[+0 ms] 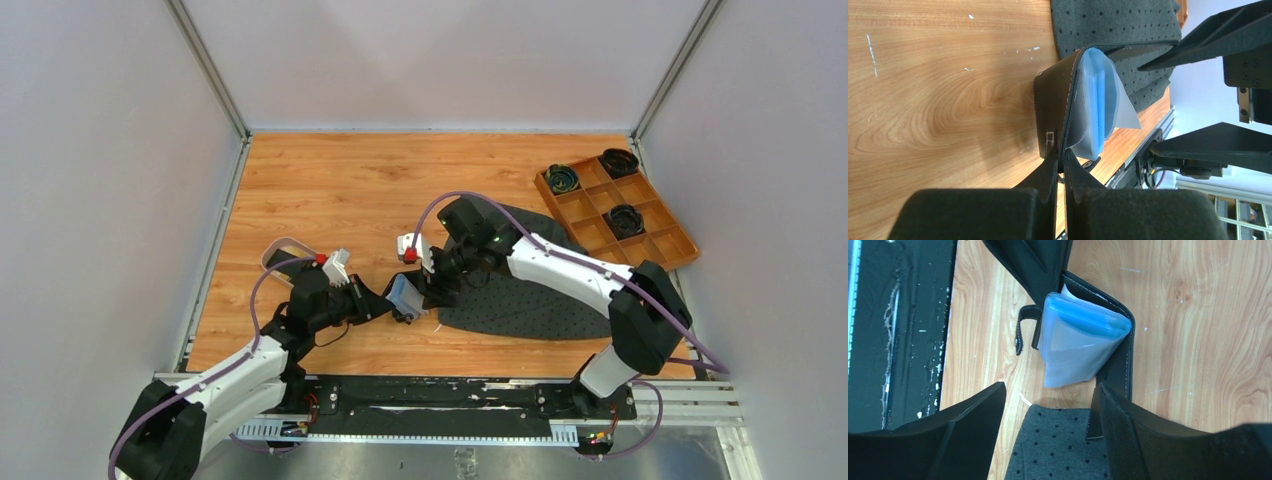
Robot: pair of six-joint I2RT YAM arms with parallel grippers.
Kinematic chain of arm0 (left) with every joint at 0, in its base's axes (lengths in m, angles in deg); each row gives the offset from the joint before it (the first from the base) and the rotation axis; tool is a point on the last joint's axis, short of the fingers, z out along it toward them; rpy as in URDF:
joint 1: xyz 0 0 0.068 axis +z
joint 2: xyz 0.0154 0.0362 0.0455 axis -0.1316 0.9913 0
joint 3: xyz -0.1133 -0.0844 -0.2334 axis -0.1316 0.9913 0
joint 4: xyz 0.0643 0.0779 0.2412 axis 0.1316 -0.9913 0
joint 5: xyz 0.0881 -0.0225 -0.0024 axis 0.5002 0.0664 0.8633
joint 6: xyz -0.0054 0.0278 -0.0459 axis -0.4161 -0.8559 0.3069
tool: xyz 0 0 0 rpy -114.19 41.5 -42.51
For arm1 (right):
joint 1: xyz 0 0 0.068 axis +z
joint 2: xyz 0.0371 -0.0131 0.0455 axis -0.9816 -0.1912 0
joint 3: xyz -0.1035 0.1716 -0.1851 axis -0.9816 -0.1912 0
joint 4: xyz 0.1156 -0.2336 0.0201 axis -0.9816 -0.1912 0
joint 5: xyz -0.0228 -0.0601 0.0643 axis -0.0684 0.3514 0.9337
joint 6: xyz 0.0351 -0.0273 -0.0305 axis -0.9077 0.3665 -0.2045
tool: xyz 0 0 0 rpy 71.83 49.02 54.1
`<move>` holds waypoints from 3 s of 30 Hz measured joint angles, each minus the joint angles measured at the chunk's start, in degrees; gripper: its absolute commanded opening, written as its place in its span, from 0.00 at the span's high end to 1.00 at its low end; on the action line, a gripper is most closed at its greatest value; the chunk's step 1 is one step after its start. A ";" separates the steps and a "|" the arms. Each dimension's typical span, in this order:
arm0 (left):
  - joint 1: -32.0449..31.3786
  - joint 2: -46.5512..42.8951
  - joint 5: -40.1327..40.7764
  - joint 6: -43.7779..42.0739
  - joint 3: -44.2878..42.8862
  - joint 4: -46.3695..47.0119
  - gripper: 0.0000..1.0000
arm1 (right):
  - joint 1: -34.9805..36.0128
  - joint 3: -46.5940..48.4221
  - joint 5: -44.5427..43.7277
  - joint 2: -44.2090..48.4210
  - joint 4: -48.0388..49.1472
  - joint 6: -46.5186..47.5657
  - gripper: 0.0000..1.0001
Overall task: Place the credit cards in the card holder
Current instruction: Open the card holder at the center of the board.
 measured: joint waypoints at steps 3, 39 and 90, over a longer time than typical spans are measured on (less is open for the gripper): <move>0.00 -0.02 -0.15 0.00 0.00 0.00 1.00 | 0.61 0.00 -1.77 -0.87 0.70 -1.22 0.28; 0.00 -0.50 -3.52 -0.66 0.00 -0.07 1.00 | 4.76 2.27 -12.22 -12.00 9.03 -24.74 0.33; 0.04 -5.55 -6.62 -0.07 3.61 -0.83 1.00 | 3.69 5.68 -2.80 -12.81 6.05 -21.97 0.22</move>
